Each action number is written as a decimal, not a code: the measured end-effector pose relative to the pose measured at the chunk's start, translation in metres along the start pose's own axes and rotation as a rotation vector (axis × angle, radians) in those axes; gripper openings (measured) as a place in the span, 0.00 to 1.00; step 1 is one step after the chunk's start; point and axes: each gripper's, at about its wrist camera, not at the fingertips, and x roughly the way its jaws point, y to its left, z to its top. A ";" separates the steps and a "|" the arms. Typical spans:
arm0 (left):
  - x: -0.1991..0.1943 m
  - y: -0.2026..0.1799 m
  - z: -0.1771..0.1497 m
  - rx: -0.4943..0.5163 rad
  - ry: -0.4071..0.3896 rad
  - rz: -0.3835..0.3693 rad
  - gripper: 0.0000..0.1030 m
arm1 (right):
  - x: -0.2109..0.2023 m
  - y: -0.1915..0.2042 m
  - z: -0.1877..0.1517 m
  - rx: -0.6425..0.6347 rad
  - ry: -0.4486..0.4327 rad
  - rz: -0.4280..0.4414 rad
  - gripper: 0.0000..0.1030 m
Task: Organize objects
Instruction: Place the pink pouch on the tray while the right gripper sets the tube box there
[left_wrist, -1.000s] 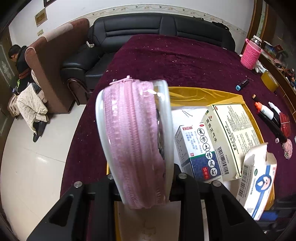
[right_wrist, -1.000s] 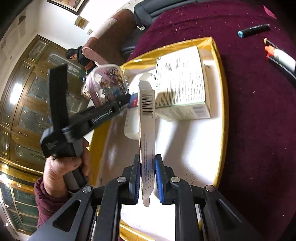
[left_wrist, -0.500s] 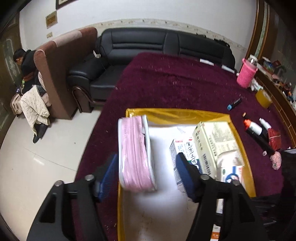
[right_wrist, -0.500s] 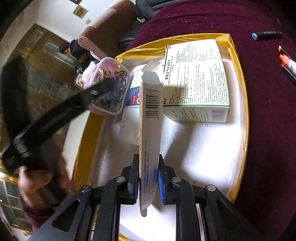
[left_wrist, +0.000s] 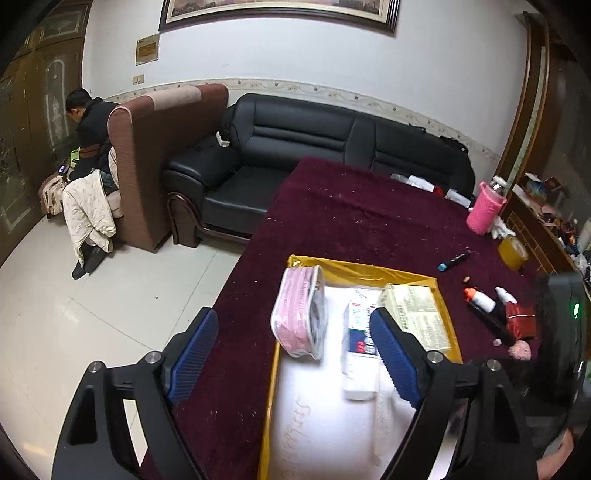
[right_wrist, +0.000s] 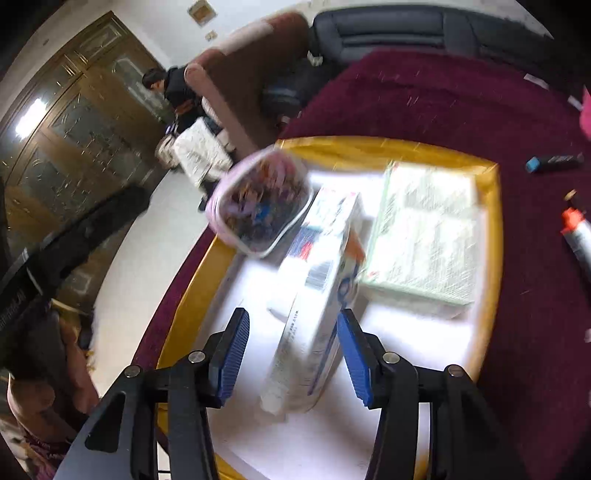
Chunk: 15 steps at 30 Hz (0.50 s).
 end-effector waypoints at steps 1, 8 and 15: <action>-0.005 -0.003 -0.001 0.002 -0.005 -0.011 0.84 | -0.006 0.003 0.003 0.000 -0.025 -0.017 0.56; -0.019 -0.066 -0.016 0.082 0.026 -0.152 0.89 | -0.122 -0.025 -0.023 -0.092 -0.360 -0.385 0.89; -0.008 -0.153 -0.037 0.148 0.108 -0.283 0.89 | -0.172 -0.099 -0.062 -0.011 -0.401 -0.642 1.00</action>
